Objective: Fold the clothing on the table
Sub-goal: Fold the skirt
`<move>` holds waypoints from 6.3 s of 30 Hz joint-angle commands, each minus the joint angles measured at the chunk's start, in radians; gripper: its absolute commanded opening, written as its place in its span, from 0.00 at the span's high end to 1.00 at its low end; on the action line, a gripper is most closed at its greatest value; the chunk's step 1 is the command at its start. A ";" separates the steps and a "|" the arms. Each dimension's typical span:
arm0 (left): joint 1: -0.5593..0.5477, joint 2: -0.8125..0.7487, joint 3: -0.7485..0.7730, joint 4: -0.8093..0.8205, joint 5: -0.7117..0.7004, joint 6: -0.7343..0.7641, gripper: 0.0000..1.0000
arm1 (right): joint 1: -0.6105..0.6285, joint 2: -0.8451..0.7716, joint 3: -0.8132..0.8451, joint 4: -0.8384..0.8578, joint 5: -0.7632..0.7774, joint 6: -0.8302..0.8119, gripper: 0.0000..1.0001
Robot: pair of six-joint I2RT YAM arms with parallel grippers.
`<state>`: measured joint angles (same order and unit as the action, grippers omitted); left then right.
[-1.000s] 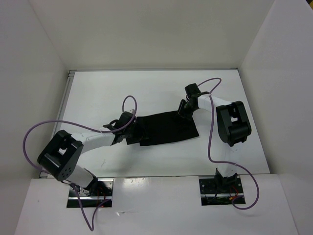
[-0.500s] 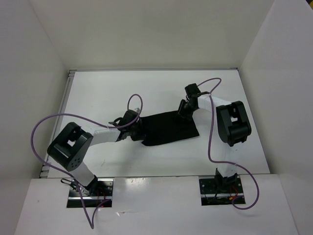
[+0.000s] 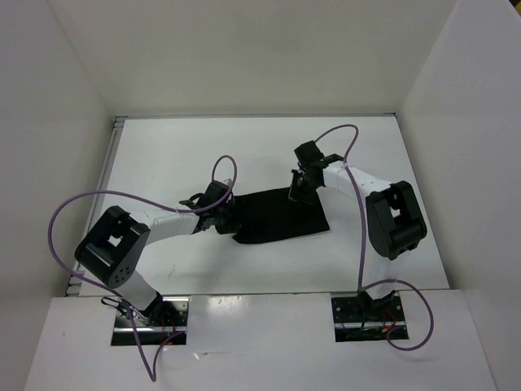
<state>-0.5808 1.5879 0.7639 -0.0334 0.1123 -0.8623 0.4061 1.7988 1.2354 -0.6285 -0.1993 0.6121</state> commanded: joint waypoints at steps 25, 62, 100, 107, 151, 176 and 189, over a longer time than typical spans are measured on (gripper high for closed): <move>0.039 -0.002 0.058 -0.054 0.000 0.052 1.00 | 0.221 0.010 -0.114 -0.013 -0.054 0.084 1.00; 0.047 -0.140 0.133 -0.040 0.179 0.051 1.00 | -0.007 -0.136 -0.014 -0.165 0.020 0.000 0.65; -0.154 0.294 0.514 -0.019 0.302 0.022 0.99 | -0.096 0.102 -0.074 0.018 -0.063 -0.021 0.81; -0.163 0.372 0.592 0.000 0.311 0.002 0.96 | -0.096 0.102 -0.074 0.018 -0.063 -0.021 0.81; -0.146 -0.017 0.533 -0.147 0.131 -0.037 0.32 | -0.142 -0.317 -0.062 -0.143 -0.054 -0.045 0.69; -0.137 -0.181 0.259 -0.220 0.007 -0.029 0.75 | -0.183 0.197 0.214 0.018 -0.198 -0.052 0.89; -0.137 -0.103 0.268 -0.208 0.026 0.026 0.72 | -0.225 -0.020 0.095 0.050 -0.209 -0.031 0.75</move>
<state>-0.7147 1.4384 1.0206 -0.2611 0.1234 -0.8837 0.1635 1.9598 1.3537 -0.6071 -0.4103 0.5697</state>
